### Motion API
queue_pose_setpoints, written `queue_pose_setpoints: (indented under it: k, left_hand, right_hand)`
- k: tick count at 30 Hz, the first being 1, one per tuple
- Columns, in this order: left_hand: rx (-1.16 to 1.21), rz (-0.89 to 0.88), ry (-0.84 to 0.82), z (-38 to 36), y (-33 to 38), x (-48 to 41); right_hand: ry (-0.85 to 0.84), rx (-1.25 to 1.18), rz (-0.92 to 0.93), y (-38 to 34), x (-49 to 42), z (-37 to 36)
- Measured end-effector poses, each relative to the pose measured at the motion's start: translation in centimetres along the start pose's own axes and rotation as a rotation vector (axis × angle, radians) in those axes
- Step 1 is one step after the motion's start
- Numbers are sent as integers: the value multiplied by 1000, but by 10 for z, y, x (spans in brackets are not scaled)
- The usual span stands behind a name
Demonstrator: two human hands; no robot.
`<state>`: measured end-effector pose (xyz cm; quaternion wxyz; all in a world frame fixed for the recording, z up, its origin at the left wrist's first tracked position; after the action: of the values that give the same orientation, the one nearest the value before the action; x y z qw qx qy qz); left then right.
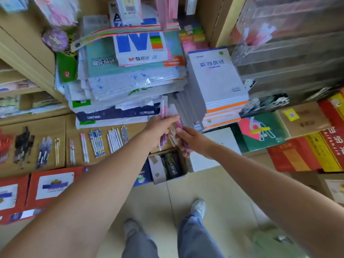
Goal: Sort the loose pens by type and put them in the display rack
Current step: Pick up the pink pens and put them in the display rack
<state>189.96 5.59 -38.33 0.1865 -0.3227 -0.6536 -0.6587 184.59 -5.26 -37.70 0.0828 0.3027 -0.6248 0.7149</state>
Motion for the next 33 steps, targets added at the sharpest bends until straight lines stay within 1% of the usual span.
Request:
queue_pose_setpoints:
  k: [3,7,10,12,14,17,22,27,29,31,33]
  left_hand:
    - [-21,0,-17,-49,20,-8]
    - [-12,0,-35,-94,46,-25]
    - [-79,-10,-15,-113,64,-41]
    - [-104,-29,-42,-125,77,-54]
    - [-183,-36,-73,-135,88,-64]
    - [-320,-18,-116,-146,100,-78]
    - [-416,-67,-182,-173,129,-97]
    - [-385,-99,-223,-211,153,-111]
    - [-327,-78,-219,-227,163,-117]
    - [-239,-41,-197,-238,172,-125]
    - [-175,-4,-164,-245,178,-133]
  right_hand:
    - [57,-9,47,-7,15,53]
    - [77,-44,46,-16,17,105]
    - [96,-33,35,-23,9,135]
    - [115,-34,22,-27,3,153]
    - [131,10,-1,-30,-2,168]
    - [93,56,-47,-33,-10,185]
    - [110,-55,-47,-42,-23,222]
    - [224,-72,8,-54,-26,268]
    - [268,-26,-4,-56,-29,294]
    - [346,10,-14,-58,-33,326]
    - [446,-29,-1,-63,-40,359]
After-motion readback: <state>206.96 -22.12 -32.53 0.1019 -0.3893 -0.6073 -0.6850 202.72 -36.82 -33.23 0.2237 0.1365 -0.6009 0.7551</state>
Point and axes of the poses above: each hand's wrist, its own x-axis away from the middle knuckle, its own z-axis out of the back of the hand, y = z × x, the point moved 6 cm from there along -x, towards the middle knuckle, and after that the axes turned 1 degree about z, right-handed, at the moved point
